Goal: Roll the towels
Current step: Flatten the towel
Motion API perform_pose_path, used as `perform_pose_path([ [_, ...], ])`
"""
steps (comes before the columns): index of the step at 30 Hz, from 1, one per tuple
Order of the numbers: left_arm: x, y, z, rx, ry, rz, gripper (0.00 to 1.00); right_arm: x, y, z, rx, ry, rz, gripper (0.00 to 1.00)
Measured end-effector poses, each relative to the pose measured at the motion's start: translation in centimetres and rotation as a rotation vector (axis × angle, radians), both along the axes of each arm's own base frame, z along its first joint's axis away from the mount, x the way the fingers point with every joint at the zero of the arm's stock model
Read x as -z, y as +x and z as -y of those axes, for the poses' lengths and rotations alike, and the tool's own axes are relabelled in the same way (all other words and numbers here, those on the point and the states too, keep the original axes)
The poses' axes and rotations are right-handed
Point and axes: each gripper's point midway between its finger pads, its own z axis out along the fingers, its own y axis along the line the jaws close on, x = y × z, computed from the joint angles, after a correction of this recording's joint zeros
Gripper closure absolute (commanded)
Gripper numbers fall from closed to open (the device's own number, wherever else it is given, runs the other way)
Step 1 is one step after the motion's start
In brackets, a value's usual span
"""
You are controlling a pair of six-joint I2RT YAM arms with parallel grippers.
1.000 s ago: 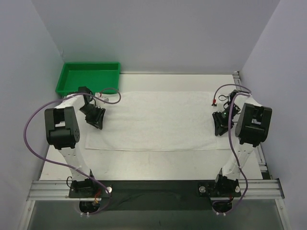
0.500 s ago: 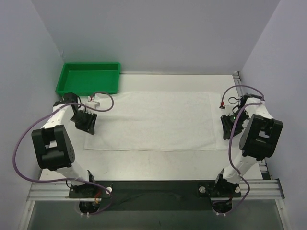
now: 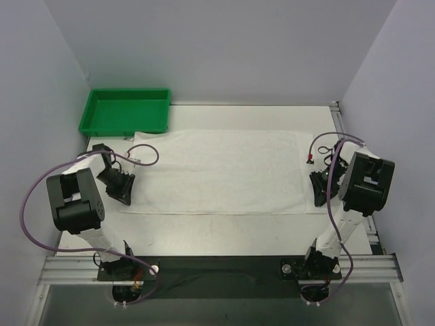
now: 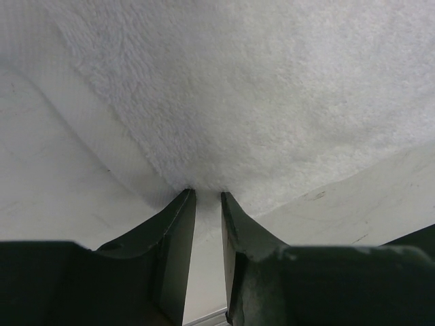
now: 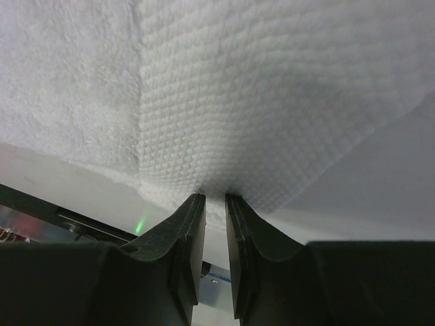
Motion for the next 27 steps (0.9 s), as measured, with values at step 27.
perform_pose_path([
  [27, 0.2, -5.1, -1.4, 0.11, 0.062, 0.017, 0.78, 0.2, -5.3, 1.4, -0.209, -0.164, -0.081, 0.76],
])
